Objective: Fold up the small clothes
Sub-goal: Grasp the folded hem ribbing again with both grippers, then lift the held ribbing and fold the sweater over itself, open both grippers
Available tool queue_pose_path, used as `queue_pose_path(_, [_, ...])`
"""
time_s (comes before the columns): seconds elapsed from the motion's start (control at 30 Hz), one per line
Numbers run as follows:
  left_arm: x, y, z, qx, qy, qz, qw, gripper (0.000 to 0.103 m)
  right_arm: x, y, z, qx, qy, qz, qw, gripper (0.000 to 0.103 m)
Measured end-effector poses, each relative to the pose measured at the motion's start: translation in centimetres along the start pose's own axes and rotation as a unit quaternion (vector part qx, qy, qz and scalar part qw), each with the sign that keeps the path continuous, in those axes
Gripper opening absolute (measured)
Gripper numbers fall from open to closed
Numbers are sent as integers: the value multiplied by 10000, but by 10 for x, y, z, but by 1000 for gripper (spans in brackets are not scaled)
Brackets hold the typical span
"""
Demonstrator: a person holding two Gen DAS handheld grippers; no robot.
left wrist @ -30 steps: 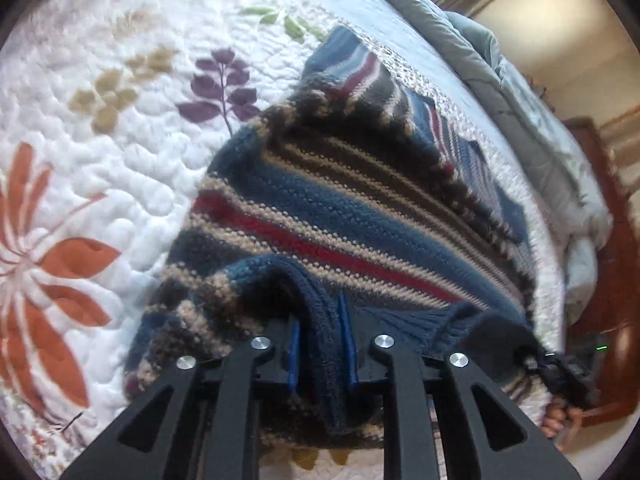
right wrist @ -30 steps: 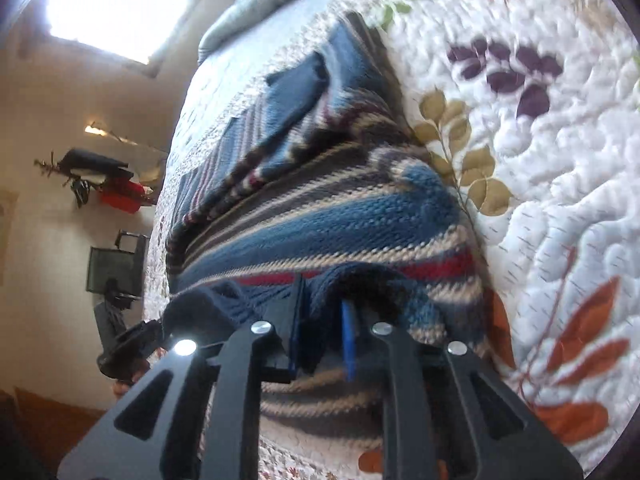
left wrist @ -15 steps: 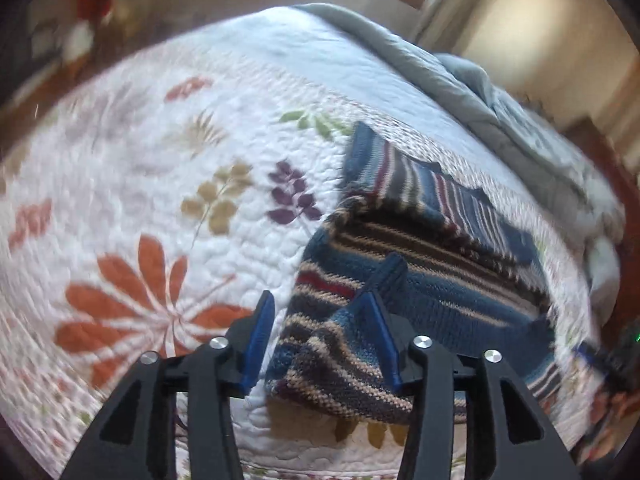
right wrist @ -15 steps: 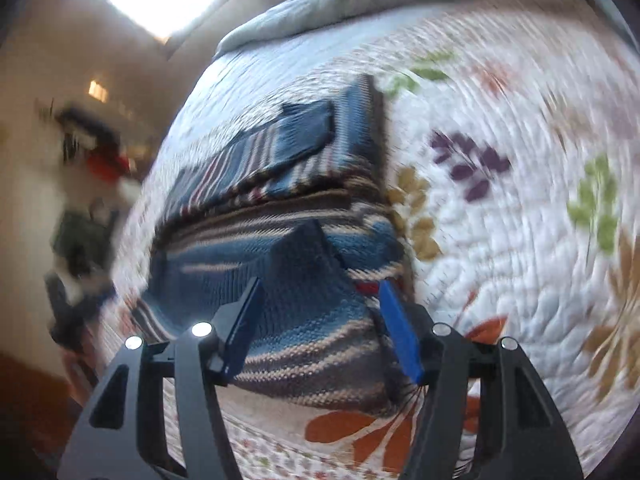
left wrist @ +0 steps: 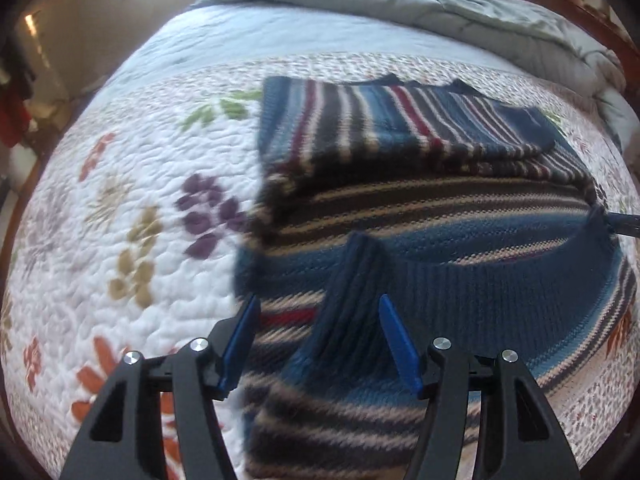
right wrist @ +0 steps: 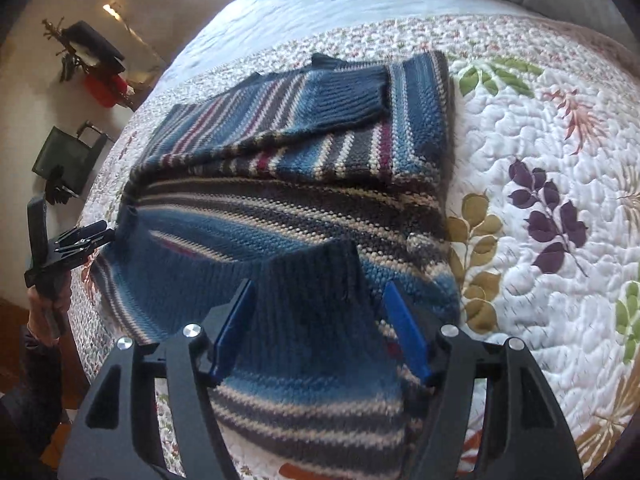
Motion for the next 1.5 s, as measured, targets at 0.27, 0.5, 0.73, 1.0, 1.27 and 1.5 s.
queue_pose_path(0.27, [-27,-8,25,-55,430,-313,9986,64,-19,0,-6,140,121,-203,9996,68])
queue_pose_path(0.5, [-36,-9,35,-64,448,-376,9983,65,-32,-10,-18,415,364,-282,9981,67])
queue_pose_path(0.73, [-30,1,36,-115,705,-318,9969,20,-30,-3,-27,771,524,-243,9954,12])
queue_pose_path(1.0, [-3,12,33,86,850,-5,9963,17,3,11,-33,701,386,119,9967,11])
queue_pose_path(1.27, [37,-17,24,256,1001,418,9938,16,39,-18,-27,420,368,574,9968,10])
queue_pose_path(1.5, [70,-93,17,355,898,930,9910,17,78,-96,-16,155,455,1058,9932,10])
Point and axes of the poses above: each gripper's, at about its wrist camera, not at the fingertips, and x roughly against the way its jaws point, z to its right, y to its underside, the point moved 9 cm from there along -x, roughly the way its jaws point, and after that the axes turned 13 degrees about -z, right-handed, at the moved point
